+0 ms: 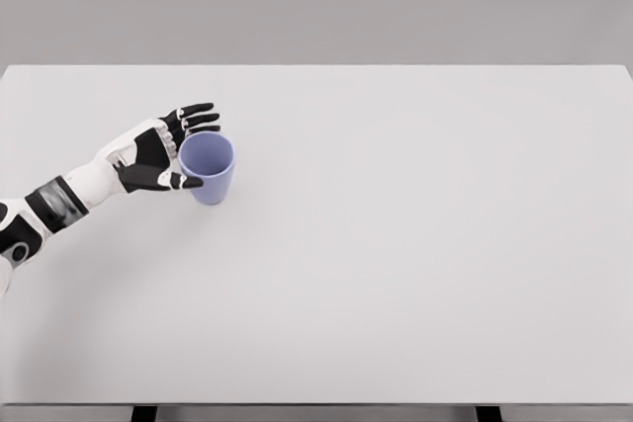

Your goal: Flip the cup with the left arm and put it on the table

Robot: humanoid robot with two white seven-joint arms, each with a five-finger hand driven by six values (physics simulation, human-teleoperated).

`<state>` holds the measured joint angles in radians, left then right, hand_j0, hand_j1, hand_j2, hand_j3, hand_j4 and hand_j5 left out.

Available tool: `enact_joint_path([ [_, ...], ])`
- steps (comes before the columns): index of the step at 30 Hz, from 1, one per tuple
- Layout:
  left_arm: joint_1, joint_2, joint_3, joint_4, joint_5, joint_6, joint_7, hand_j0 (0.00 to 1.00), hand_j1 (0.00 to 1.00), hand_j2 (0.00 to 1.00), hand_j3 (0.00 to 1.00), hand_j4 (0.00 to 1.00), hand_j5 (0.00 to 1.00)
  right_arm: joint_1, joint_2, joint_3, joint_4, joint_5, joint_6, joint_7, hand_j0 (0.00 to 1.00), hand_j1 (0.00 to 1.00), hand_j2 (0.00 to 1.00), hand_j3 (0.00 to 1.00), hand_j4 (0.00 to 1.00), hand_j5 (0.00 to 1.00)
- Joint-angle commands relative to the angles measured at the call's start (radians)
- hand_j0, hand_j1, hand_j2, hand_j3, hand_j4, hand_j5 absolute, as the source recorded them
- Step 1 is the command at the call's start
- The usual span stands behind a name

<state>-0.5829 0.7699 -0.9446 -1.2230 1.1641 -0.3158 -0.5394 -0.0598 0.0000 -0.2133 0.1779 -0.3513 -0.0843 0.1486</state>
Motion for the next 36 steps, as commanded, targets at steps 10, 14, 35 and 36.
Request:
enact_joint_path([
  [10,0.014,0.008,0.003,0.000,0.003,-0.002,-0.001,1.00,1.00,1.00,1.00,1.00,1.00,0.000,0.000,0.000,0.000,0.000,0.000,0.000,1.00,1.00,1.00,1.00,1.00,1.00],
  [14,0.014,0.023,0.004,0.000,-0.017,-0.002,-0.001,1.00,1.00,1.00,1.00,1.00,1.00,0.000,0.000,0.000,0.000,0.000,0.000,0.000,1.00,1.00,1.00,1.00,1.00,1.00],
  [35,0.005,0.184,0.043,0.014,-0.011,-0.009,-0.001,1.00,1.00,1.00,1.00,1.00,1.00,0.000,0.000,0.000,0.000,0.000,0.000,0.000,1.00,1.00,1.00,1.00,1.00,1.00],
  [36,0.008,0.207,0.040,0.013,-0.014,-0.011,-0.002,1.00,1.00,1.00,1.00,1.00,1.00,0.000,0.000,0.000,0.000,0.000,0.000,0.000,1.00,1.00,1.00,1.00,1.00,1.00],
])
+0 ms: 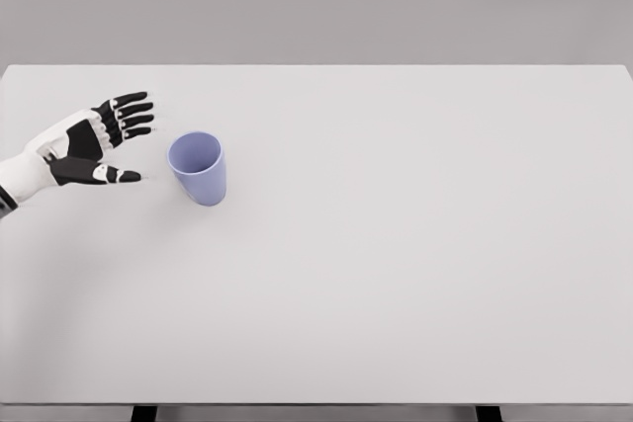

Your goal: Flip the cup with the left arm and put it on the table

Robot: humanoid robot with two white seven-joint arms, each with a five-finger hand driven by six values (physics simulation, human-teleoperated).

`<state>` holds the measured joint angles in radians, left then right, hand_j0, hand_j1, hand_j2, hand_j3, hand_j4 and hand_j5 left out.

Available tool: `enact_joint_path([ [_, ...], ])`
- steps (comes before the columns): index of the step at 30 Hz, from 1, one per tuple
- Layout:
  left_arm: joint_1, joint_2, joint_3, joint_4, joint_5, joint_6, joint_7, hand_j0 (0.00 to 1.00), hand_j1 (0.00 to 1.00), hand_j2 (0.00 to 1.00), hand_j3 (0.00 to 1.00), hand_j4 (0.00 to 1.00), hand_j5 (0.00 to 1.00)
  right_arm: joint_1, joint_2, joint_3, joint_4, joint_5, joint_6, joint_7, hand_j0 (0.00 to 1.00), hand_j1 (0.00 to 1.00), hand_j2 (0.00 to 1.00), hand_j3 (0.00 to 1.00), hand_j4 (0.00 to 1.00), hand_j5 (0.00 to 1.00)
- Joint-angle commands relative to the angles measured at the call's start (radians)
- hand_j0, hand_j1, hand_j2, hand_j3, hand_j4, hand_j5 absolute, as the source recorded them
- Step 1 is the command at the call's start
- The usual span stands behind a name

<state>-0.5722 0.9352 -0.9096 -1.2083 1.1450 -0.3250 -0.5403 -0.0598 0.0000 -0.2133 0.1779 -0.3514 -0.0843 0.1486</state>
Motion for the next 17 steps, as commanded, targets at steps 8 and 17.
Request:
enact_joint_path([
  [8,0.008,0.188,0.006,-0.046,-0.071,-0.241,-0.009,1.00,1.00,1.00,1.00,1.00,1.00,0.000,0.000,0.000,0.000,0.000,0.000,0.000,1.00,1.00,1.00,1.00,1.00,1.00],
  [17,0.058,0.168,0.008,-0.154,-0.068,-0.246,-0.023,0.91,0.91,0.91,0.91,0.91,0.91,0.000,0.000,0.000,0.000,0.000,0.000,0.000,1.00,1.00,1.00,1.00,1.00,1.00],
])
